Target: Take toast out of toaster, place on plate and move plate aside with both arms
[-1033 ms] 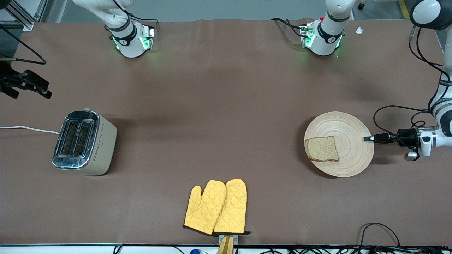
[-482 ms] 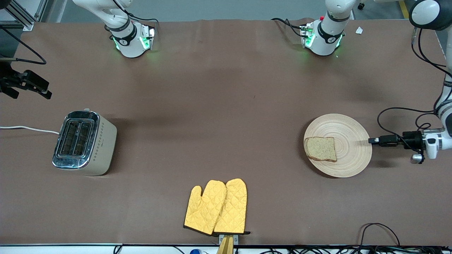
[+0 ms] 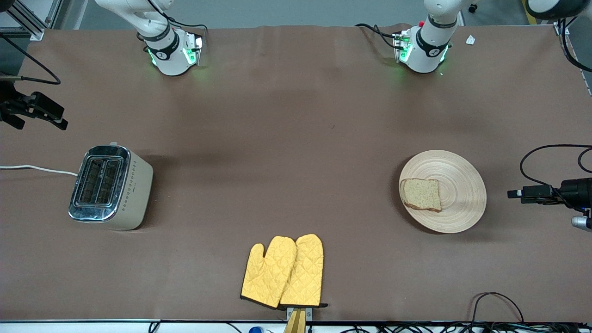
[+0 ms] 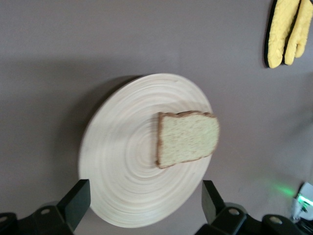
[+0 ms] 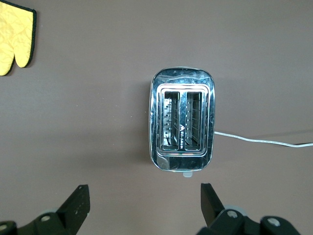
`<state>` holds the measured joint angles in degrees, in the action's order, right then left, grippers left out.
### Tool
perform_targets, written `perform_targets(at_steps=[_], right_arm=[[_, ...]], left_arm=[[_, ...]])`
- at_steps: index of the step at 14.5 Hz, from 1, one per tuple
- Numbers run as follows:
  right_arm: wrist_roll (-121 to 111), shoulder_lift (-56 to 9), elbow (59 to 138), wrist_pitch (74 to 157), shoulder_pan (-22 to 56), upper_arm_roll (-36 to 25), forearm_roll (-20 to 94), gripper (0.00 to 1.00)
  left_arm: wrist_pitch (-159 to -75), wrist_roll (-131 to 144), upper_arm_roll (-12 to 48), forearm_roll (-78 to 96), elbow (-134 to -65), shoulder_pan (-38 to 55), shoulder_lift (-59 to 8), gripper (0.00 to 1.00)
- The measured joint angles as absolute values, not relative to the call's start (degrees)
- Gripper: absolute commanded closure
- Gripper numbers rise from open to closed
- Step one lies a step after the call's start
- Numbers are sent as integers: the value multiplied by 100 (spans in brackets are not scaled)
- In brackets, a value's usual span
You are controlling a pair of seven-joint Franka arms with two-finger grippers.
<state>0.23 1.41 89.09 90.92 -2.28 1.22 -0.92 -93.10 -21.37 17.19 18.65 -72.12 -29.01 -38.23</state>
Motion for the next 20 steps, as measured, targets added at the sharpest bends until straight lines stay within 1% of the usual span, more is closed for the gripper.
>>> perform_targets(at_steps=[4,8,10,12,17,20], right_arm=[[23,141,8909,9091,-228,118,-92,0],[23,140,8909,9091,-228,115,-92,0],[23,140,8909,9091,-228,112,-92,0],[23,140,8909,9091,-228,112,-92,0],[23,139,8909,9091,-228,111,-92,0],[23,139,8909,9091,-228,110,-92,0]], left_arm=[[-8849,-307,1787,1513,-7221,-1923,-2822,0],[-8612,666,1802,359,-7240,-914,-2133,0],[-8585,749,1804,-276,-7244,-575,-1867,0],[-8562,752,1780,-576,-7256,-541,-1721,0],[-8562,636,1701,-655,-7256,-1079,-1623,0],[-8562,636,1733,-655,-7256,-1103,-1568,0]])
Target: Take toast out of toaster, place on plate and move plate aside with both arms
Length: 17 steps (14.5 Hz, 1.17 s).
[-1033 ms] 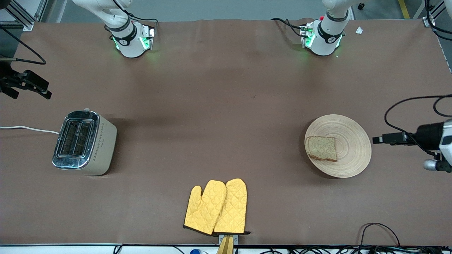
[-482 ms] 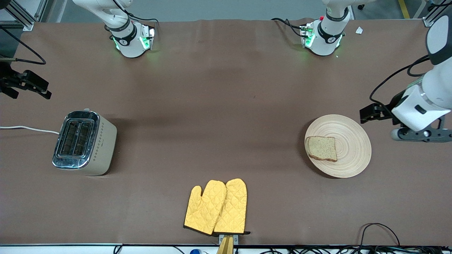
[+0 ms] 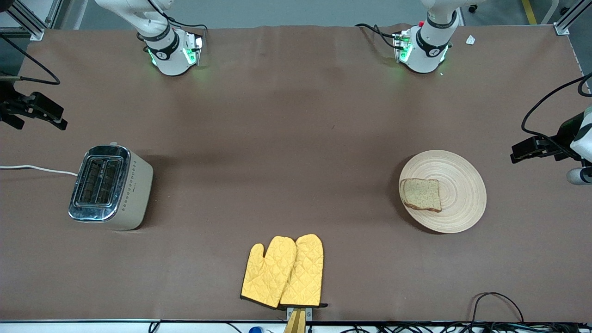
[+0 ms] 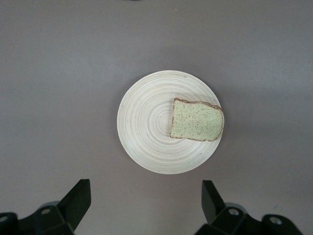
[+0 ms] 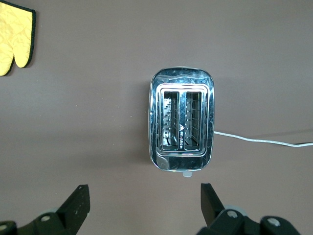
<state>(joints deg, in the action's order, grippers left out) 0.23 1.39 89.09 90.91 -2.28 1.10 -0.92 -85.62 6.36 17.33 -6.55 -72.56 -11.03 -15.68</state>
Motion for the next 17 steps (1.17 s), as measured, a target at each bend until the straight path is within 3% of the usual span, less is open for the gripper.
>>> perform_targets(at_steps=[10,14,17], right_arm=[[23,138,8909,9091,-228,109,-92,0],[23,136,8909,9091,-229,101,-92,0],[23,136,8909,9091,-229,97,-92,0]], left_arm=[[-8518,660,1745,-655,-7257,-1005,-1344,0],[-8441,674,936,-634,-7362,-212,-1002,0],[-8368,659,515,-448,-7856,44,-443,0]])
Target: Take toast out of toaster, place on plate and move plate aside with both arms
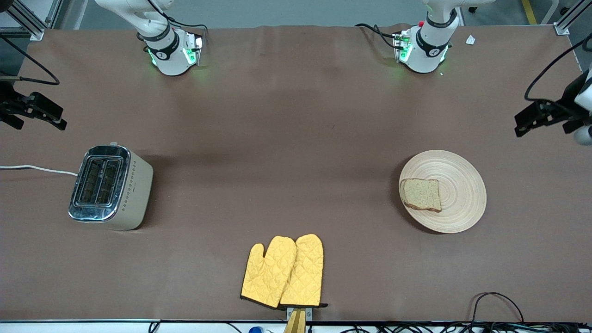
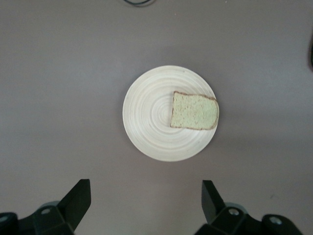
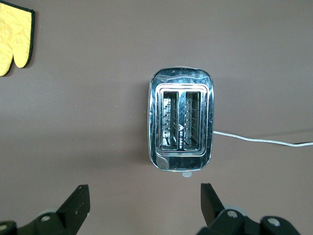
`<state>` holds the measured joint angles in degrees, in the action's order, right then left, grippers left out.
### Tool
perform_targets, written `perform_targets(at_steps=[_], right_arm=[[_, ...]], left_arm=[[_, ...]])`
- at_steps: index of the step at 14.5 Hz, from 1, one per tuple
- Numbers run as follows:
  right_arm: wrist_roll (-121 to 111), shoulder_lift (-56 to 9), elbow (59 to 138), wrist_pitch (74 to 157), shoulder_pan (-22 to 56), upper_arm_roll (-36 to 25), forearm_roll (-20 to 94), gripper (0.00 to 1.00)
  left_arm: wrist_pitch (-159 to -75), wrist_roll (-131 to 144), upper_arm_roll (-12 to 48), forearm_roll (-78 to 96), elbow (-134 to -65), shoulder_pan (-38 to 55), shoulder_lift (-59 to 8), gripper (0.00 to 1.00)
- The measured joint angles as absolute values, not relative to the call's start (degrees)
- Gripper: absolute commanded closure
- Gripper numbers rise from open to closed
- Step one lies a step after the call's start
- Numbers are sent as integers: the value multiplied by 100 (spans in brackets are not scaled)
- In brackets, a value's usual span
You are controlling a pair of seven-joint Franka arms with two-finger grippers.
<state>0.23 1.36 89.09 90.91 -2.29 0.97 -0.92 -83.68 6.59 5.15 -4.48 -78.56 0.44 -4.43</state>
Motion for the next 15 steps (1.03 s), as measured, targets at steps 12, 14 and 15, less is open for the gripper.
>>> perform_targets(at_steps=[12,14,15], right_arm=[[23,135,8909,9091,-229,93,-92,0],[22,134,8909,9091,-229,93,-92,0],[23,134,8909,9091,-229,93,-92,0]], left_arm=[[-8458,657,443,-189,-8949,173,286,0],[-8465,655,446,-189,-8949,175,265,0],[-8465,630,446,-189,-8949,174,259,0]])
